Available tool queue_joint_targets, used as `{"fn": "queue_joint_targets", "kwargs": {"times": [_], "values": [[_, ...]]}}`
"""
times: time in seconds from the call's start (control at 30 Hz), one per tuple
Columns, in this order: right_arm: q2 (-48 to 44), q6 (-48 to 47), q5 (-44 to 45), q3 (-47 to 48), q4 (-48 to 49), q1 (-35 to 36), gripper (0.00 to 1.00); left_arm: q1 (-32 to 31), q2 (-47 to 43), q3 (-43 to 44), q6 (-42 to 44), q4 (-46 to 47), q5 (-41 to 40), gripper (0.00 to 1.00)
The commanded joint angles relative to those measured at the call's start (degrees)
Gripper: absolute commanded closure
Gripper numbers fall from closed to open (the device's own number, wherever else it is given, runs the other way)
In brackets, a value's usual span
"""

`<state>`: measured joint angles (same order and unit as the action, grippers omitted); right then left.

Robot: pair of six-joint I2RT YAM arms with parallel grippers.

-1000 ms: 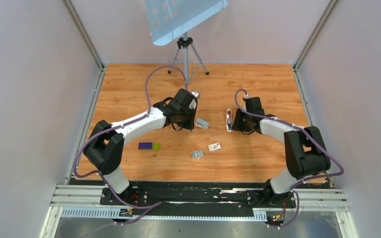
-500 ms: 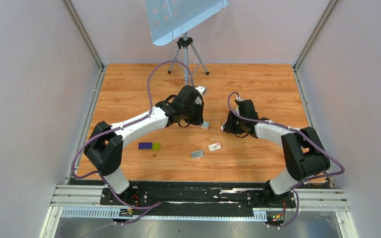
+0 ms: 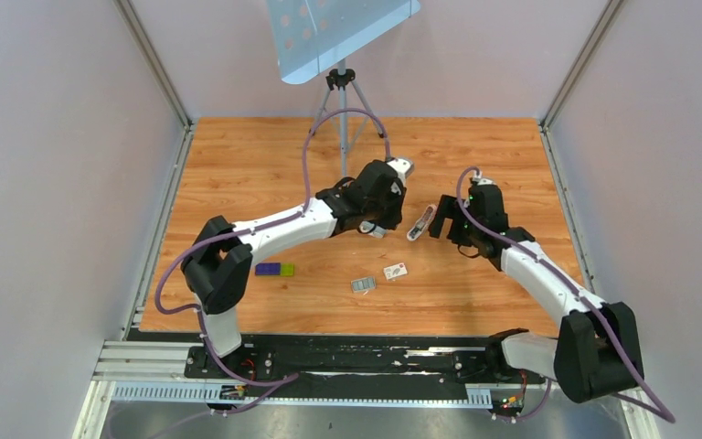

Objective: Load the staples into the stapler

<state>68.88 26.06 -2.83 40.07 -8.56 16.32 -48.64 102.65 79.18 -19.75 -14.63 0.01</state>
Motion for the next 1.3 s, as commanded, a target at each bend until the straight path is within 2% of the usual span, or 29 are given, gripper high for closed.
{"fn": "queue_joint_targets", "kwargs": {"times": [0.0, 0.23, 0.4, 0.6, 1.27], "values": [[-3.91, 3.0, 2.13, -2.7, -5.83, -4.91, 0.0, -2.69, 3.19, 1.88, 3.42, 4.57, -4.62, 0.86], [-8.23, 6.92, -0.55, -6.49, -6.91, -10.93, 0.0, -6.79, 8.56, 4.14, 8.96, 10.98, -11.07, 0.86], [-12.54, 7.14, -1.84, -8.08, -6.9, -12.89, 0.0, -7.08, 12.45, 7.56, 10.16, 13.03, -11.04, 0.84], [-15.94, 6.57, -2.24, -8.93, -7.0, -14.21, 0.0, -7.04, 14.73, 7.24, 11.66, 17.68, -10.9, 0.83], [-20.35, 4.6, -4.15, -9.31, -7.31, -15.78, 0.0, -7.08, 19.22, 5.0, 12.26, 20.95, -14.06, 0.86]]}}
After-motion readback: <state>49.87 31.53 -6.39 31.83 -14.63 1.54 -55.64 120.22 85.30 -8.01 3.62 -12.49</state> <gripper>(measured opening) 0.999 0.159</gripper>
